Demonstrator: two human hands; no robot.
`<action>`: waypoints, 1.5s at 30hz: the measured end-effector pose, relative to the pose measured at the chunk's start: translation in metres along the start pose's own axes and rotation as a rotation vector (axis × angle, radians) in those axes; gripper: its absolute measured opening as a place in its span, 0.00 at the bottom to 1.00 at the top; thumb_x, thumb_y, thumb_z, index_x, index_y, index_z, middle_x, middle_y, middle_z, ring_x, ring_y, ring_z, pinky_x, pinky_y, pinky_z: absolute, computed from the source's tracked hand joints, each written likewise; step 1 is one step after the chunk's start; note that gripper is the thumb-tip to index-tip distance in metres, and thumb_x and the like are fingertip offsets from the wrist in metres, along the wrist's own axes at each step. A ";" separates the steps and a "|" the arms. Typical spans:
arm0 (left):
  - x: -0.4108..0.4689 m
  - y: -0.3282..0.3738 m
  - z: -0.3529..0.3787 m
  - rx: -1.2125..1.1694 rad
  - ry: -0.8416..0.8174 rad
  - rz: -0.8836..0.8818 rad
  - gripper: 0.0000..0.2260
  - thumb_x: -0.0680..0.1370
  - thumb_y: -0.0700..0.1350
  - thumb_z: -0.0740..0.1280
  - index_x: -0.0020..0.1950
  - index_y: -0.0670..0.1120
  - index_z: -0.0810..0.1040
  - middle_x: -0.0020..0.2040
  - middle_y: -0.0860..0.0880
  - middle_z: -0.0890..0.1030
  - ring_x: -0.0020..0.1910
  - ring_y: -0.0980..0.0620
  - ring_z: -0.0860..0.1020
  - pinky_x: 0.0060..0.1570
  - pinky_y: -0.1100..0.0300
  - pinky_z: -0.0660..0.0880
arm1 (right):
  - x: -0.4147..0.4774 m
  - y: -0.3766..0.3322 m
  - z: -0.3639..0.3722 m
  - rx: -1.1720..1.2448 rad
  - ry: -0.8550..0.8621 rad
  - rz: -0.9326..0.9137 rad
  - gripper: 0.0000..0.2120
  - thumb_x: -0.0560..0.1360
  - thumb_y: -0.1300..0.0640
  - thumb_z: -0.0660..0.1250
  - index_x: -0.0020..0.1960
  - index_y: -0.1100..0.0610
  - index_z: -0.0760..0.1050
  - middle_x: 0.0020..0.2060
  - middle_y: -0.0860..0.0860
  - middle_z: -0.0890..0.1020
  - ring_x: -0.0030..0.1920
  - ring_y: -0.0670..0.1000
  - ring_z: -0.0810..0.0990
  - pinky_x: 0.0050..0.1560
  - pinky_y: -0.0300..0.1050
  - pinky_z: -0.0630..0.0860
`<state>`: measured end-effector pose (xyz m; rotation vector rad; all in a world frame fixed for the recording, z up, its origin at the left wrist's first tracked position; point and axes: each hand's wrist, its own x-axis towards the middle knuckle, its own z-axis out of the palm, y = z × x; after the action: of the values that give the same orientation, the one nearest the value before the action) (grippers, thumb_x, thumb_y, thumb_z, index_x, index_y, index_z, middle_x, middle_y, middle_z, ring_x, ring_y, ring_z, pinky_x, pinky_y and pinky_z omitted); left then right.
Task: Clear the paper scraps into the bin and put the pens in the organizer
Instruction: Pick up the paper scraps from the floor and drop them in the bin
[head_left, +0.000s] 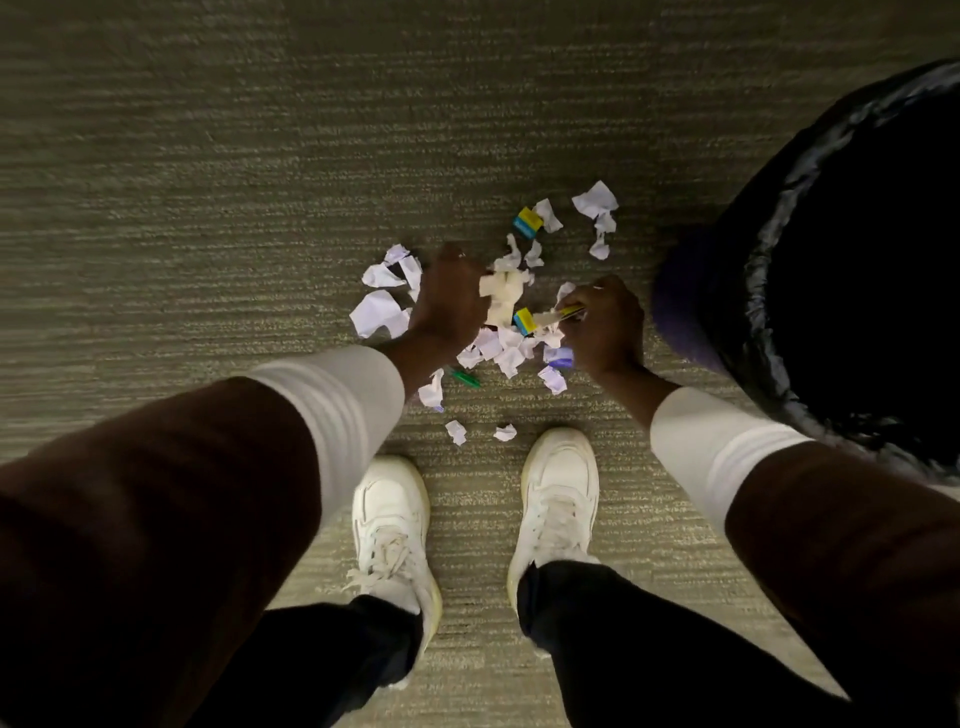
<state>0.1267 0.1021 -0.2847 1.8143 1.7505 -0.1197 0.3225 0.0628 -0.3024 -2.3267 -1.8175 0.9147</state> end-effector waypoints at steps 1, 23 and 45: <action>-0.007 0.004 -0.009 -0.008 0.017 -0.006 0.12 0.77 0.41 0.71 0.60 0.40 0.84 0.63 0.37 0.80 0.62 0.36 0.80 0.59 0.48 0.75 | -0.006 -0.002 -0.008 0.016 0.018 -0.008 0.08 0.74 0.62 0.74 0.52 0.55 0.87 0.53 0.58 0.82 0.54 0.59 0.82 0.55 0.51 0.78; -0.111 0.248 -0.154 -0.489 0.197 0.092 0.13 0.73 0.46 0.75 0.56 0.45 0.86 0.58 0.41 0.81 0.56 0.41 0.82 0.54 0.51 0.75 | -0.125 -0.013 -0.264 0.067 0.411 0.182 0.15 0.72 0.56 0.70 0.57 0.52 0.86 0.50 0.57 0.87 0.51 0.58 0.85 0.48 0.44 0.77; -0.123 0.232 -0.121 -0.216 0.041 0.252 0.24 0.80 0.49 0.66 0.75 0.62 0.72 0.60 0.43 0.86 0.58 0.38 0.83 0.59 0.46 0.80 | -0.120 0.009 -0.278 0.140 0.462 0.179 0.15 0.68 0.61 0.64 0.50 0.54 0.86 0.48 0.55 0.86 0.46 0.59 0.85 0.48 0.52 0.81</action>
<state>0.2868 0.0655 -0.0470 1.8668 1.4829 0.2017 0.4468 0.0381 -0.0271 -2.3830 -1.3407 0.4431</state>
